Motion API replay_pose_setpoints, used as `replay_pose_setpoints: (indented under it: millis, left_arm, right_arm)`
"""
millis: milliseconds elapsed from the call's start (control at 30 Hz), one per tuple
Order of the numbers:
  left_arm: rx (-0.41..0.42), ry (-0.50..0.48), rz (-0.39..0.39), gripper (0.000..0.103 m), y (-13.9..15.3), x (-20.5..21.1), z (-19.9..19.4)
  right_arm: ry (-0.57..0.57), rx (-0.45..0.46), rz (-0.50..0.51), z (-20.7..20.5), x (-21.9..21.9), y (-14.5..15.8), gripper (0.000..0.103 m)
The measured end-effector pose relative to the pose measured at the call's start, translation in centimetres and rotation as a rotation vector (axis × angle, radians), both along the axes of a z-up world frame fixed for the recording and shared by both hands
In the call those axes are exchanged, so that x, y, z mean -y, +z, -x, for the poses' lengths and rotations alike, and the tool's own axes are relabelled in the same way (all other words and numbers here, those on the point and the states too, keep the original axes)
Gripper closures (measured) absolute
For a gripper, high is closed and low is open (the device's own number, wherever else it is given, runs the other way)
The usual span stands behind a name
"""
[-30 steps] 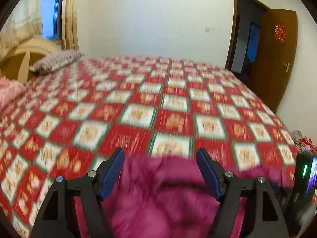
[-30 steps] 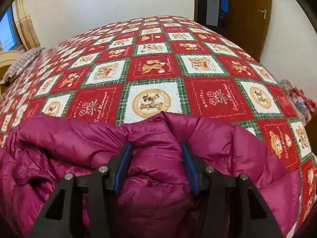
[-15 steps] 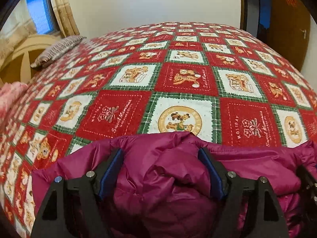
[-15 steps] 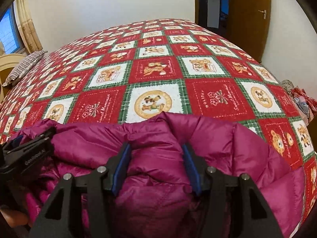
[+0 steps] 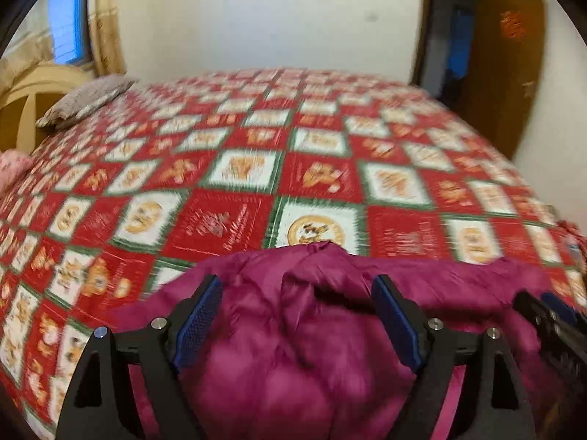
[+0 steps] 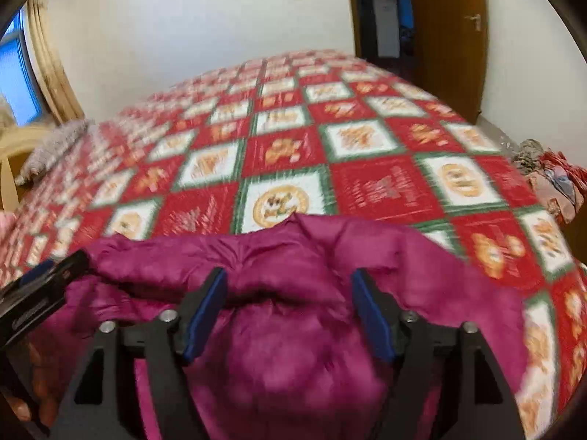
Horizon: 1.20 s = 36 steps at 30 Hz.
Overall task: Fold large clothes
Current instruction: 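Release the jacket and lift both grippers away, then lower both grippers to the jacket hem and grasp it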
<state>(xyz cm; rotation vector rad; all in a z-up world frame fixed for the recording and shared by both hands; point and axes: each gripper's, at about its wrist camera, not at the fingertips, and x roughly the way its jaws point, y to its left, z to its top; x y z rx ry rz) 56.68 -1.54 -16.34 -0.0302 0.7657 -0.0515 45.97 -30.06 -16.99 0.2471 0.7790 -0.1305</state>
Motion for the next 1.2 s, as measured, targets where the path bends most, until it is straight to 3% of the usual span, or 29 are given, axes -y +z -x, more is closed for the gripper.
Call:
replay_pose_setpoints:
  millis: [233,400,600,733,800,833,967,1000,1067,1200]
  left_arm:
    - [0.118,-0.181,0.103,0.019,6.6,-3.3,11.2]
    - [0.150,-0.254,0.068,0.019,8.7,-5.3,19.7]
    - [0.135,-0.304,0.054,0.019,8.2,-8.8,29.1]
    - [0.114,-0.309,0.050,0.019,6.7,-11.1,34.6]
    - [0.090,-0.303,0.080,0.019,5.4,-12.3,37.0]
    - [0.075,-0.300,0.094,0.019,4.6,-12.6,37.7]
    - [-0.009,-0.246,0.116,0.018,0.6,-13.3,39.5]
    - [-0.030,-0.237,0.123,0.018,-0.4,-13.2,39.7]
    - [-0.067,-0.232,0.131,0.018,-2.0,-13.1,39.9]
    - [-0.123,-0.214,0.100,0.018,-4.3,-12.1,40.5]
  right_arm:
    - [0.032,0.078,0.080,9.9,-1.5,5.6,0.023]
    - [0.070,0.088,0.092,18.1,-1.0,7.4,0.020]
    - [0.050,0.083,0.039,27.9,2.3,8.2,0.020]
    - [0.030,0.075,0.055,34.3,3.8,9.3,0.020]
    - [0.035,0.070,0.075,36.9,4.0,9.5,0.013]
    - [0.043,0.061,0.078,37.7,3.8,9.4,0.005]
    - [0.042,-0.016,0.087,39.2,2.8,6.1,0.004]
    - [0.044,-0.049,0.085,39.3,2.6,4.7,0.005]
    - [0.055,-0.106,0.095,38.7,1.5,1.8,0.018]
    - [0.085,-0.193,0.159,37.2,-0.6,-2.6,0.019]
